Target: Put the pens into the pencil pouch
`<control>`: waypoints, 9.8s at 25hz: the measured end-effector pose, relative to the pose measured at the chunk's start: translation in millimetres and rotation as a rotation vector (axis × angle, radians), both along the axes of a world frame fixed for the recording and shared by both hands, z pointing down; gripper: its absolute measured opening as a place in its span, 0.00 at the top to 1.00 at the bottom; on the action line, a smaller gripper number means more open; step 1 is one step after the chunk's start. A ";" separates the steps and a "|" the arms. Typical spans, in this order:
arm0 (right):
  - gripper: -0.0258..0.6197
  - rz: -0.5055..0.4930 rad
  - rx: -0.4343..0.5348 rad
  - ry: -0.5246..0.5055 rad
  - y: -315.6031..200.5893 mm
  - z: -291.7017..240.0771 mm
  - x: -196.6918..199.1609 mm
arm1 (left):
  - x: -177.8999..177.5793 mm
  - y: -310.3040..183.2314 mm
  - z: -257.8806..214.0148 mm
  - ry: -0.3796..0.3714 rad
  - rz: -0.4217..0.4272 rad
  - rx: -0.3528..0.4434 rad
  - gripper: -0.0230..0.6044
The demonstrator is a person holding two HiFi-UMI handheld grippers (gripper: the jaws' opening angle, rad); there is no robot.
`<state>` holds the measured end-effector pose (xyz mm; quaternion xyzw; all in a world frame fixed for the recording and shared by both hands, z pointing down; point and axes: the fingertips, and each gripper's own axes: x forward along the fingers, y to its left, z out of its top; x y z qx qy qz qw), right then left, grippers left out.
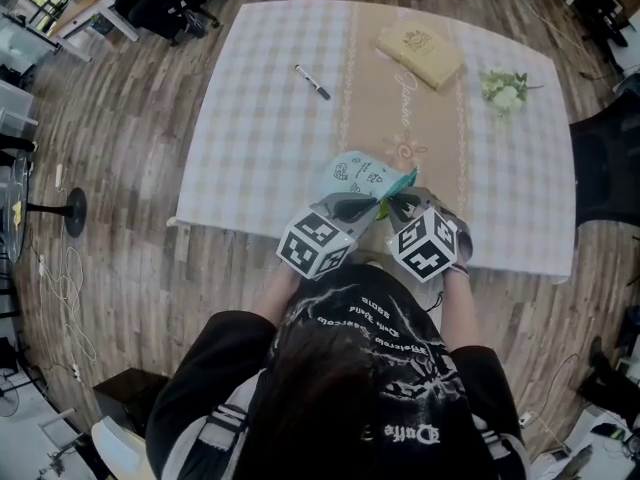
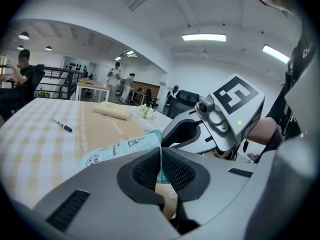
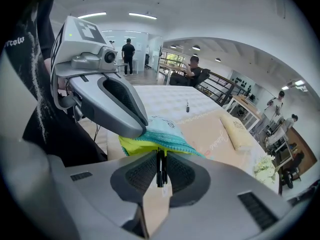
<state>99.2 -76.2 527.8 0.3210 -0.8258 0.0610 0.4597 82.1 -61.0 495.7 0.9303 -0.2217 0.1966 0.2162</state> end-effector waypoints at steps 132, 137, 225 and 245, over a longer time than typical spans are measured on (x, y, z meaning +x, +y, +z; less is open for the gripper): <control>0.86 0.204 0.038 -0.259 -295.2 32.1 -117.0 | -352.4 -54.7 -55.0 0.292 -0.908 0.062 0.92; 0.86 0.169 0.083 -0.243 -269.2 9.3 -103.3 | -338.6 -58.0 -57.8 0.293 -0.873 0.063 0.92; 0.85 -0.236 0.119 0.327 5.6 -9.7 -93.2 | -125.7 -16.7 -3.2 0.016 -0.085 0.162 0.92; 0.85 -0.222 0.092 0.267 2.7 -4.2 -118.5 | -116.6 -14.9 -9.0 0.023 -0.052 0.166 0.92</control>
